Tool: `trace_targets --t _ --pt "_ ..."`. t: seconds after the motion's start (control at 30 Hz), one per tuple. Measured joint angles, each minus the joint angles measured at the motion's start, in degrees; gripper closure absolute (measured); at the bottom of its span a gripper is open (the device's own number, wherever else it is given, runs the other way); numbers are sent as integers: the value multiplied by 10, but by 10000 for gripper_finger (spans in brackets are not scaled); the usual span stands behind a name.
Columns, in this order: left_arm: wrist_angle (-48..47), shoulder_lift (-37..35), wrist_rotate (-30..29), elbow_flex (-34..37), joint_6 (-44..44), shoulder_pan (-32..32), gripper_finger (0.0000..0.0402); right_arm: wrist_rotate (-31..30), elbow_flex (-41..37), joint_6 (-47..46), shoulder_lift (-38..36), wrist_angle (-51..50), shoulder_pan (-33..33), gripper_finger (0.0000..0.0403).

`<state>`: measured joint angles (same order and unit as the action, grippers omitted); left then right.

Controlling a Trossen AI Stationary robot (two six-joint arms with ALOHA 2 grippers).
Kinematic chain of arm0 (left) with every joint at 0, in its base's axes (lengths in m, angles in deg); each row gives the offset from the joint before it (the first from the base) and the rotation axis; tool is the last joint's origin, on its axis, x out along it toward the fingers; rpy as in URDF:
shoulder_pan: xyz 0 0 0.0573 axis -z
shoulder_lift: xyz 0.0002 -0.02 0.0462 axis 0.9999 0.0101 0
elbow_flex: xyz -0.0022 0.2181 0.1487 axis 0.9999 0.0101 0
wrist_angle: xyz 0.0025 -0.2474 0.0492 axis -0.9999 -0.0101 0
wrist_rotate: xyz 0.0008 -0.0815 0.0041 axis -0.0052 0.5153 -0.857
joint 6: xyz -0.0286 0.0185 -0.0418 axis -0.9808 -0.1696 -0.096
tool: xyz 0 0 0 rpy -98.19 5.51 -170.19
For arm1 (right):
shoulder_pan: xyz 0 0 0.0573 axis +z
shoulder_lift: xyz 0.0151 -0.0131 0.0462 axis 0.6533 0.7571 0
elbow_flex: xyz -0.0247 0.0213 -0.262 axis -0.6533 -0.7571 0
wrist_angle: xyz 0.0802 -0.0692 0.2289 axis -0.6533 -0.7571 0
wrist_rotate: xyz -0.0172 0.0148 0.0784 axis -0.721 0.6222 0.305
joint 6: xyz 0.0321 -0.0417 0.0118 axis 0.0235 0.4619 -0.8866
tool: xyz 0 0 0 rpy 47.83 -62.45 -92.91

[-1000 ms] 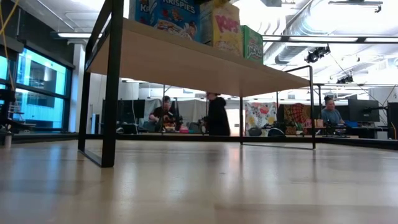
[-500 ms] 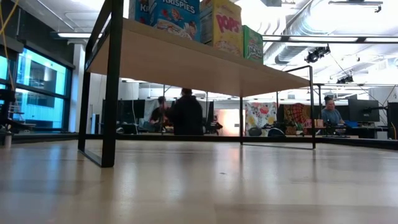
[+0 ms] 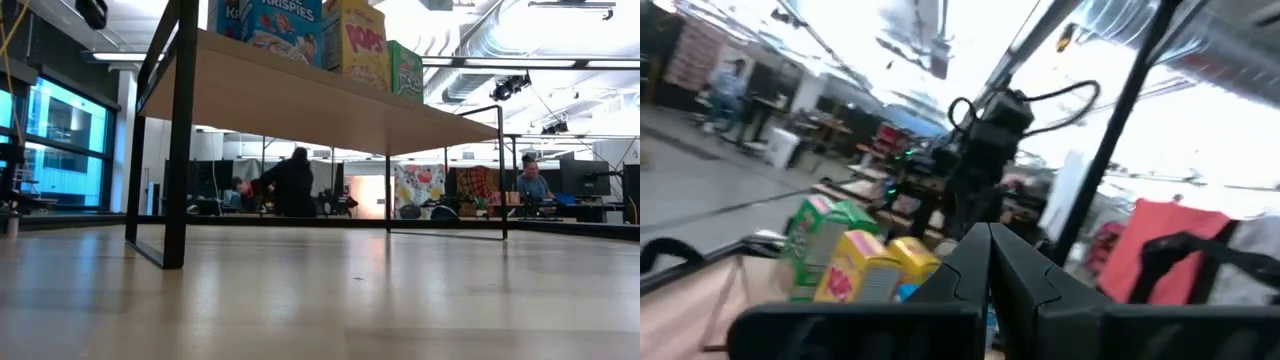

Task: Stack cereal on shelf
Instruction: Return to Home Position

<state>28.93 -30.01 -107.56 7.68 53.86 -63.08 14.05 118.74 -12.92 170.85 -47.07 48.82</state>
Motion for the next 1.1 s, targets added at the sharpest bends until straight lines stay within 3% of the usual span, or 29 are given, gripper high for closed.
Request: trace_targets --t 0.27,0.47,0.6,0.87,1.1 --pt "14 -38 97 82 -78 -47 401 4 0 -10 -3 47 -22 403" --pt "118 -38 136 153 -79 -77 401 32 0 -29 -3 47 -39 403" --pt "136 -38 164 189 -104 -106 401 61 0 -45 -11 47 -50 403" --pt "154 -40 233 235 -153 -180 401 59 0 -12 -52 37 -54 403" --pt "131 -40 284 235 -161 -217 401 44 0 -10 -87 -14 -54 403"
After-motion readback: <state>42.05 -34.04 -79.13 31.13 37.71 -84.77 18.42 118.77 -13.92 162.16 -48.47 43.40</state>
